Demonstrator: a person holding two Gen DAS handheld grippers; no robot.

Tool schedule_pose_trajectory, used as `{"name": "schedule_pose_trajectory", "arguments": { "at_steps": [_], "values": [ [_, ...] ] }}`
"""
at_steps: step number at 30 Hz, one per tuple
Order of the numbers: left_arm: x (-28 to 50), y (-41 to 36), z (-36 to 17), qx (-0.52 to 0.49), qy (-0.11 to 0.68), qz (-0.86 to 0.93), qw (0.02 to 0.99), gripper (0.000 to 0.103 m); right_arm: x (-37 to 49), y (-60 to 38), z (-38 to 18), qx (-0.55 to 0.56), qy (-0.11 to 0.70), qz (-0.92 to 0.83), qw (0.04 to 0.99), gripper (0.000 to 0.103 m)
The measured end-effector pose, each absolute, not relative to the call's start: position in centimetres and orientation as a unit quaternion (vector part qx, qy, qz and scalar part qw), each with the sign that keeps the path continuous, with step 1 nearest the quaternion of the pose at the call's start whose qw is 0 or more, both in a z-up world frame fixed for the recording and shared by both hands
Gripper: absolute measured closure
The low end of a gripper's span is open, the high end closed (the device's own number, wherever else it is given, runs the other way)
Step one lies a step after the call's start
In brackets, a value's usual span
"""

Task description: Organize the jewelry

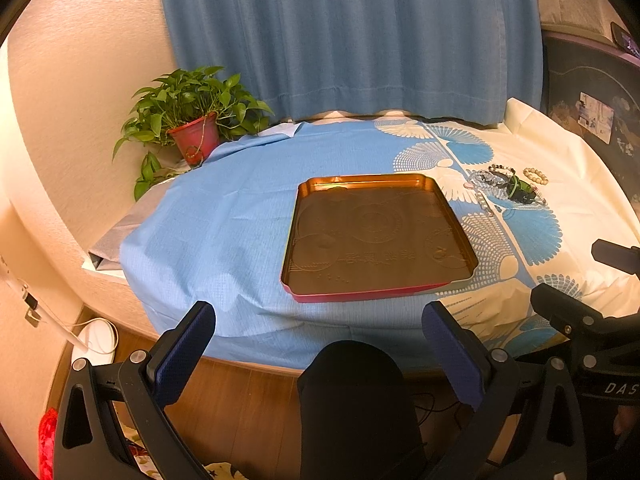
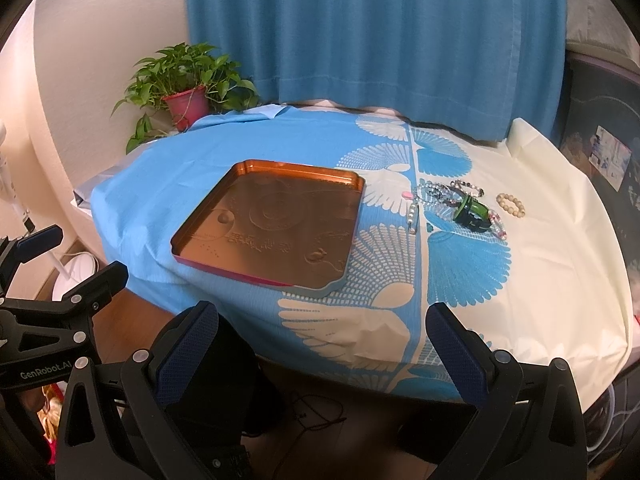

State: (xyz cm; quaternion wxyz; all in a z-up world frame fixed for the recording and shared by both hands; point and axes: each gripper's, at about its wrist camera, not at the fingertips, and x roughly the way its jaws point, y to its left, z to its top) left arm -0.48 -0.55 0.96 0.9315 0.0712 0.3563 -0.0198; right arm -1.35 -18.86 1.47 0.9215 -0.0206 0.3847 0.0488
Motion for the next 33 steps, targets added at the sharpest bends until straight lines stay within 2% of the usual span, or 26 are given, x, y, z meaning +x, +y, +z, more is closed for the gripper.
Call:
{"name": "schedule_pose_trajectory", "arguments": {
  "at_steps": [23,28,33],
  "values": [
    [1.3,-1.8,-0.2,0.091,0.379,-0.045,0.920,0.001,-0.1,-20.0,-0.6,0.006,0.396,0.050,0.917,0.000],
    [3.2,-2.5,-1.1,0.074,0.410,-0.058,0.907,0.001,1.6,-23.9,-1.5,0.039,0.396,0.020,0.917,0.000],
    [5.5,-4.5,-1.4,0.079,0.421,-0.067,0.901,0.001,4.5,-31.8,-2.3,0.075,0.380,-0.060,0.920,0.000]
  ]
}}
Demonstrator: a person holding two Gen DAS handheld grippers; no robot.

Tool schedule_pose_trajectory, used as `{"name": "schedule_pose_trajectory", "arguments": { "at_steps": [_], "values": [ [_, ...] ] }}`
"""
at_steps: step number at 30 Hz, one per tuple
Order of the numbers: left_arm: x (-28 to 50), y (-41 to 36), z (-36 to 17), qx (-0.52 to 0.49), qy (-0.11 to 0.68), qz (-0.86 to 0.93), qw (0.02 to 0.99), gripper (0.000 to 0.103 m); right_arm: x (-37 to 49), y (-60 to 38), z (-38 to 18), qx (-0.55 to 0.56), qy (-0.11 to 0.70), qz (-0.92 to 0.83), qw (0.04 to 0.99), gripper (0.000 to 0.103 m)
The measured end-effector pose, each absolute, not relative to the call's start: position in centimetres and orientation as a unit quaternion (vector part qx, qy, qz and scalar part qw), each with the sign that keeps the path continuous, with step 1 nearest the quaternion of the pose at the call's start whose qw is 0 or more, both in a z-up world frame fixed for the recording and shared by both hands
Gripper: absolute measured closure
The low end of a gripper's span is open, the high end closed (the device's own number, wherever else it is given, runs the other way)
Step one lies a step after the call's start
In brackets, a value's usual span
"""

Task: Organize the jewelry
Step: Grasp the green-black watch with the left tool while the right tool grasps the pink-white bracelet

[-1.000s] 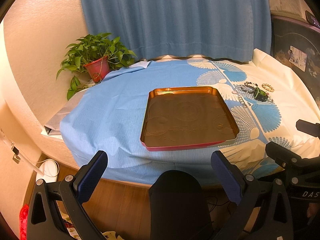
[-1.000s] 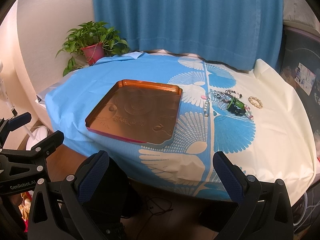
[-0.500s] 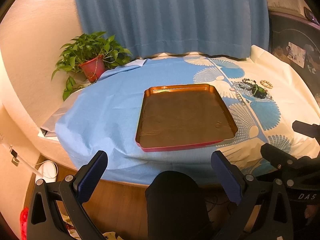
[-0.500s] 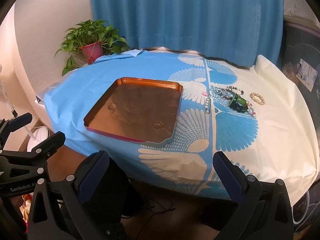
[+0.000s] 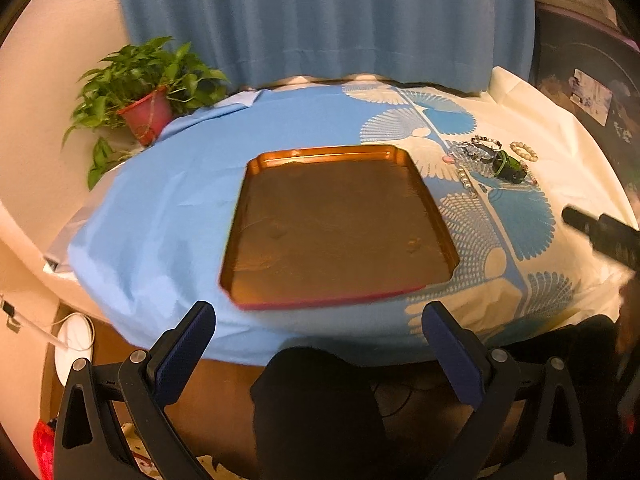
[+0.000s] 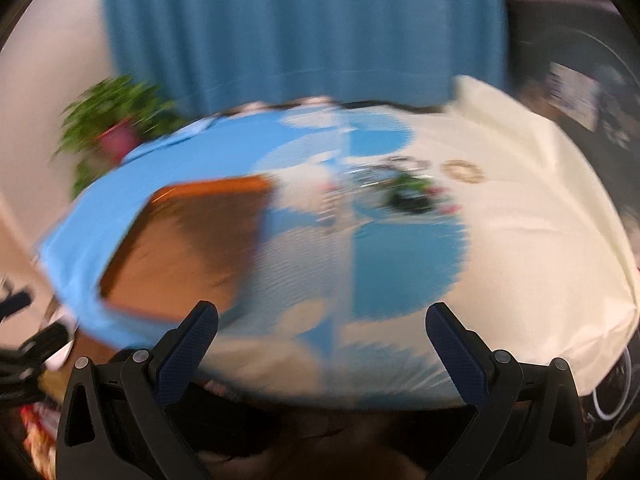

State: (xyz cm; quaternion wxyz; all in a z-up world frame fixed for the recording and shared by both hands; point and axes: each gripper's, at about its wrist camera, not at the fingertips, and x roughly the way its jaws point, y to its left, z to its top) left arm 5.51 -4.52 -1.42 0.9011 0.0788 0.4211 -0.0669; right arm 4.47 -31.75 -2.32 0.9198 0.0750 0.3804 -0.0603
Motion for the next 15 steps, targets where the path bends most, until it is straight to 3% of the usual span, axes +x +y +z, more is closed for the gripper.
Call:
{"name": "schedule_pose_trajectory", "arguments": {
  "at_steps": [7,15],
  "values": [
    [9.3,-9.5,-1.7,0.115,0.425,-0.088,0.894,0.001,10.5,-42.3,-6.4,0.071,0.403,-0.167,0.897,0.000],
    [12.7,-14.2,-2.1,0.139,0.430,-0.102,0.886,0.001,19.9,-44.2,-10.9,-0.009,0.443,-0.139,0.885,0.000]
  ]
}}
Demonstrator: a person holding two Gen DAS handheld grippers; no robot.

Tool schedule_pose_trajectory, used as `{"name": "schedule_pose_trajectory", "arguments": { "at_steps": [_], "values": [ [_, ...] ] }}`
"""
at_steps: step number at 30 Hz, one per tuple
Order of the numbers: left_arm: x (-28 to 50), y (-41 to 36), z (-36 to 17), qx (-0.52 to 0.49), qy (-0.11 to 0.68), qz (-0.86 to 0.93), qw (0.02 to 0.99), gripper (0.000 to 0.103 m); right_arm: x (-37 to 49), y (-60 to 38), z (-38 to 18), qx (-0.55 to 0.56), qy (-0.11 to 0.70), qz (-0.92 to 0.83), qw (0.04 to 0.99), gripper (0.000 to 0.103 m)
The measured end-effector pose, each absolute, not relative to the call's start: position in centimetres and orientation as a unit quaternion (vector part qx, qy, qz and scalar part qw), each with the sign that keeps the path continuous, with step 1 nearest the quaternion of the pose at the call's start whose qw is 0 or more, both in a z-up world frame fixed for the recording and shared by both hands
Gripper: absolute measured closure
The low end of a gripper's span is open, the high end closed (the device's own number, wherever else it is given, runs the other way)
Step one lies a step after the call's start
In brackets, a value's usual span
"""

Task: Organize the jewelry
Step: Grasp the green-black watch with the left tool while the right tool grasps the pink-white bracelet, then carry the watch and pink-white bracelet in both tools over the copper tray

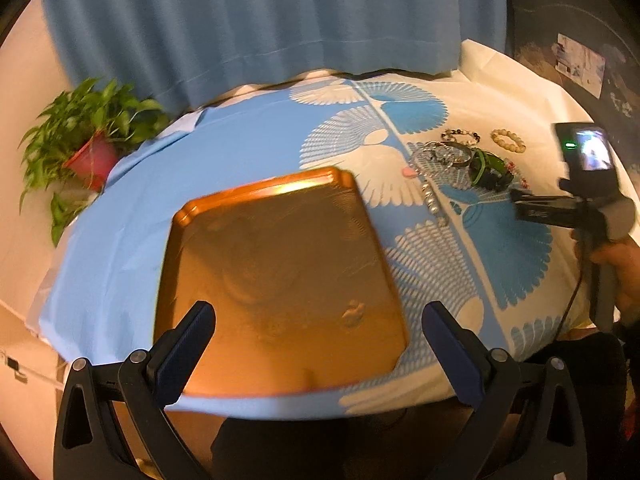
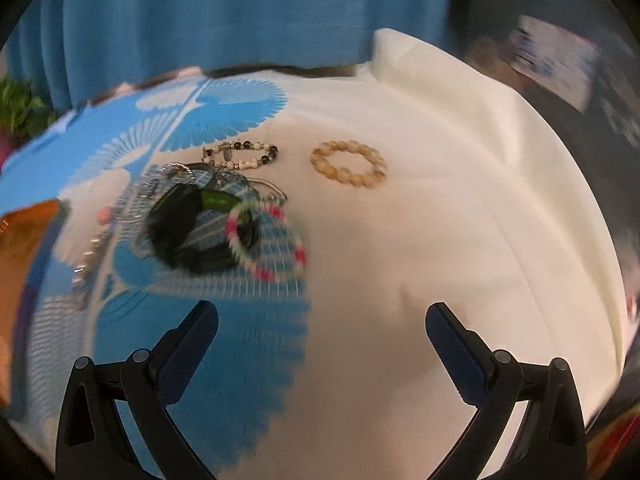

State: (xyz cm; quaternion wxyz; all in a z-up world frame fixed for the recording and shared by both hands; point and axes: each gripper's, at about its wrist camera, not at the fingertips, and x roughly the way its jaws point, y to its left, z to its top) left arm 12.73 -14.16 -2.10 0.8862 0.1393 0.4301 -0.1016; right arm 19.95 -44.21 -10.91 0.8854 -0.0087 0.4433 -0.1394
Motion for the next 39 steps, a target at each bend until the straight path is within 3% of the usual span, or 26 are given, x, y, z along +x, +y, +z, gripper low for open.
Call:
{"name": "schedule_pose_trajectory", "arguments": {
  "at_steps": [2,3,4,13,20,21,23,24,28,39],
  "values": [
    [13.5,-15.5,-1.9,0.147,0.425,-0.105,0.887,0.001,21.1,-43.9,-11.3,-0.029,0.436,-0.104,0.894,0.004],
    [13.9,-16.2,-1.9,0.148,0.423,-0.108,0.887,0.001,21.4,-43.8,-11.1,-0.025,0.429,-0.065,0.901,0.033],
    [14.2,-16.8,-1.8,0.148,0.421,-0.113,0.887,0.001,21.4,-44.0,-11.0,-0.018,0.426,-0.038,0.904,0.093],
    [20.3,-27.7,-1.7,0.153,0.402,-0.199,0.881,0.001,17.6,-50.5,-11.0,0.058,0.417,-0.076,0.904,0.096],
    [24.1,-38.2,-5.1,0.254,0.400,-0.315,0.822,0.001,15.1,-55.1,-10.9,0.100,0.413,-0.107,0.899,0.096],
    [24.6,-39.1,-6.0,0.267,0.407,-0.316,0.814,0.003,14.8,-55.3,-11.0,0.102,0.413,-0.106,0.899,0.096],
    [25.5,-39.8,-7.2,0.276,0.428,-0.316,0.800,0.019,14.9,-55.6,-11.0,0.111,0.413,-0.106,0.897,0.096],
    [25.9,-40.1,-7.9,0.277,0.445,-0.321,0.789,0.036,15.0,-55.6,-11.0,0.114,0.413,-0.106,0.897,0.096],
    [26.5,-40.4,-9.1,0.296,0.463,-0.301,0.779,0.061,15.1,-55.2,-11.1,0.112,0.416,-0.108,0.896,0.096],
    [22.3,-34.0,-1.7,0.187,0.435,-0.322,0.820,0.064,12.1,-52.8,-6.1,0.139,0.371,-0.068,0.916,0.096]
  ]
}}
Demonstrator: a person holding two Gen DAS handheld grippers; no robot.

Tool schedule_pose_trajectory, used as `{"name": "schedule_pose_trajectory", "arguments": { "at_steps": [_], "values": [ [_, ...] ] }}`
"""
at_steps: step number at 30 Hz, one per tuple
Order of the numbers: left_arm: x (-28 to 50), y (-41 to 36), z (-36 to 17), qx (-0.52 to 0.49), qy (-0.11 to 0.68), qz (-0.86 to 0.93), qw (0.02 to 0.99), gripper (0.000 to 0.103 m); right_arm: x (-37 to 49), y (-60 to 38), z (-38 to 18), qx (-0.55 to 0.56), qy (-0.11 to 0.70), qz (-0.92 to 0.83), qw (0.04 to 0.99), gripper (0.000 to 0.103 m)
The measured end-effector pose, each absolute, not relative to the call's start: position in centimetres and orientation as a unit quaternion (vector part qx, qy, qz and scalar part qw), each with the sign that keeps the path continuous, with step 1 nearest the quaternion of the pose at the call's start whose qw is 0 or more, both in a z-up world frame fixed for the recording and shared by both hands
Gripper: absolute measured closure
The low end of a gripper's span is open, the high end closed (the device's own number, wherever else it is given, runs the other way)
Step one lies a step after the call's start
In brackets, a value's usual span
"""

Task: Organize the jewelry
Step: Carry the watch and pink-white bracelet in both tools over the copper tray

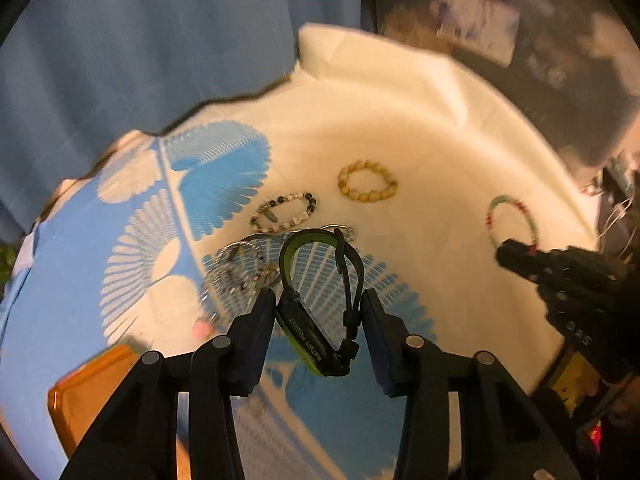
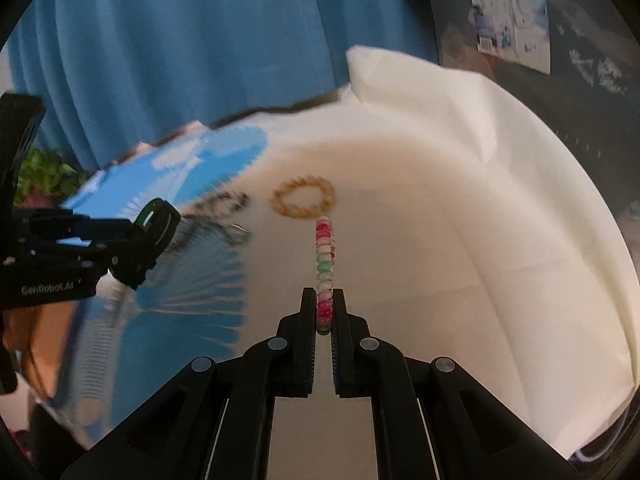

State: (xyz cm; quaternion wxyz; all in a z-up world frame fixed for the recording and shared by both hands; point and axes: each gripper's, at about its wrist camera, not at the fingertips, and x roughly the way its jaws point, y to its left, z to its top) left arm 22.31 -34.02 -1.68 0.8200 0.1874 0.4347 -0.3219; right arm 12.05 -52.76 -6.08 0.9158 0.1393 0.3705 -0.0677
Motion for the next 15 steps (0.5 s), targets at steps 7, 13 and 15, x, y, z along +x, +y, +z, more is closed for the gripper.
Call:
{"name": "schedule_pose_trajectory", "arguments": {
  "at_steps": [7,13,15],
  "values": [
    [15.3,-26.0,2.7,0.141,0.414,-0.304,0.846,0.064,7.3,-48.2,-1.4,0.143,0.347,-0.017,0.927,0.096],
    [8.8,-18.8,3.6,0.124,0.404,-0.270,0.865,0.064,2.5,-42.2,0.9,0.110,0.345,0.006,0.932,0.096],
    [6.7,-16.4,3.3,0.111,0.409,-0.260,0.868,0.064,0.8,-40.1,1.0,0.103,0.352,0.018,0.930,0.096]
  ]
}}
